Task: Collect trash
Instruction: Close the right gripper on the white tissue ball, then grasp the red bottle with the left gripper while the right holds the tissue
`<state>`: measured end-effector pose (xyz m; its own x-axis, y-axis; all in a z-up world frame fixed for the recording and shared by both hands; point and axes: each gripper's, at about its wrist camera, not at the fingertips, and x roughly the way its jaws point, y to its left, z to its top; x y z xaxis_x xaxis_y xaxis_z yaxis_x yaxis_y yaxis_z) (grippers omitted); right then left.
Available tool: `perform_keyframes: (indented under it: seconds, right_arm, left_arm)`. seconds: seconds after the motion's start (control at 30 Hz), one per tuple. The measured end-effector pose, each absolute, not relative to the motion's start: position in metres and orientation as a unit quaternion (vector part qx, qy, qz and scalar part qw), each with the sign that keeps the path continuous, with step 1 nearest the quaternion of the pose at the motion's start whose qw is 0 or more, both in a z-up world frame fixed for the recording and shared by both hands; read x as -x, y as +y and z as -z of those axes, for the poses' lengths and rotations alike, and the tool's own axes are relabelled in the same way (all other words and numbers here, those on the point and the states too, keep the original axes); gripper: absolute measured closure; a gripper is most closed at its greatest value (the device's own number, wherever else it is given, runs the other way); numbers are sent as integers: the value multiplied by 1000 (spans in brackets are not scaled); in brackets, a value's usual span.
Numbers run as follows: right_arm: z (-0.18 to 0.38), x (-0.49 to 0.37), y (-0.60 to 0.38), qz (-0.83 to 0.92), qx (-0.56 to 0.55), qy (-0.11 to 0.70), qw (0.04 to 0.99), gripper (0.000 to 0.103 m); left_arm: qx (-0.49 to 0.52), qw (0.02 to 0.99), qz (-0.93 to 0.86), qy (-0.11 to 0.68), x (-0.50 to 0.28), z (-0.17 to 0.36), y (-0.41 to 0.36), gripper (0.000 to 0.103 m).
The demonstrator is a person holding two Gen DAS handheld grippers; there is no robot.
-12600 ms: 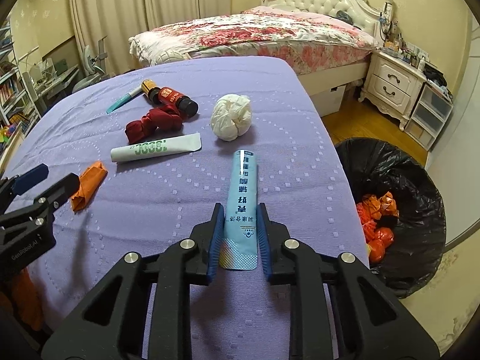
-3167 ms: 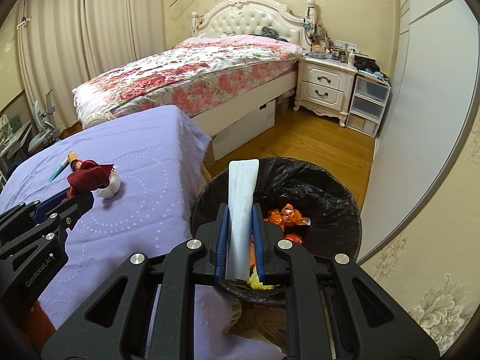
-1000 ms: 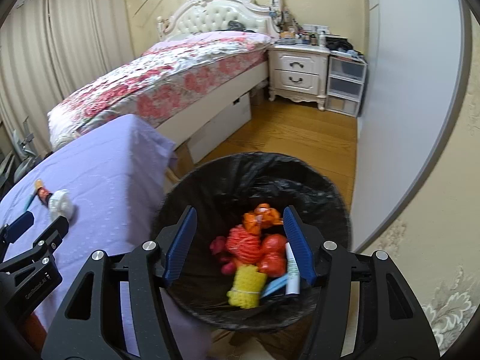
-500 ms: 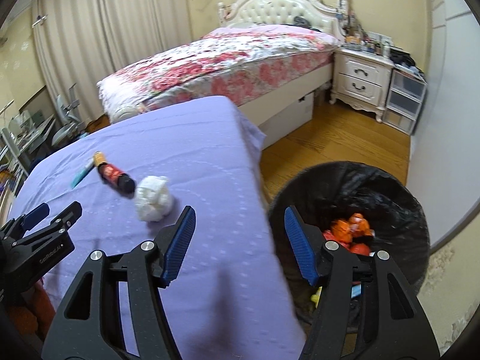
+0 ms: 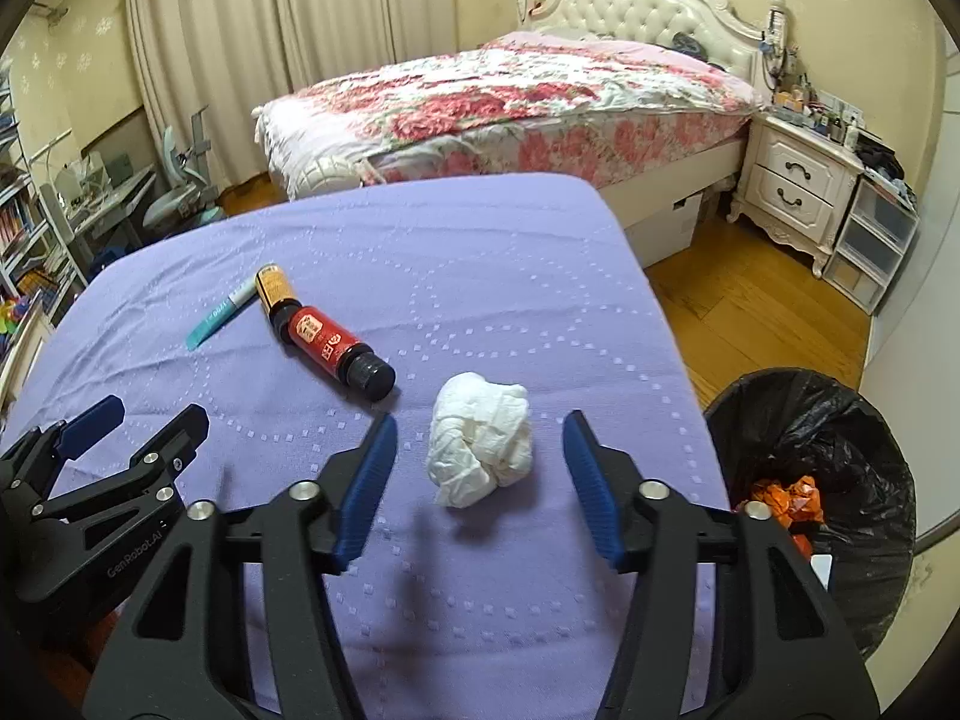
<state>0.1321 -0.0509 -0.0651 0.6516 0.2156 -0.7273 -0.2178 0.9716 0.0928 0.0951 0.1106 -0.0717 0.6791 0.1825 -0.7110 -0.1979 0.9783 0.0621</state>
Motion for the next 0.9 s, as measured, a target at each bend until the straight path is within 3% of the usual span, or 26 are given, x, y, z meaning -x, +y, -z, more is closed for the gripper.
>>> perform_keyframes:
  seconds: [0.07,0.13,0.9]
  right_arm:
    - [70,-136,-48,-120,6,408,905,56]
    - [73,-139,-46,-120,8,413,903,71]
    - [75,-158,-70,-107,-5,408,907,73]
  left_arm:
    - [12,916,-102,389,-97,72,109,26]
    - [13,915,-100,390,-101,72,108,26]
    - [6,910,-81,407,-174,71,67,26]
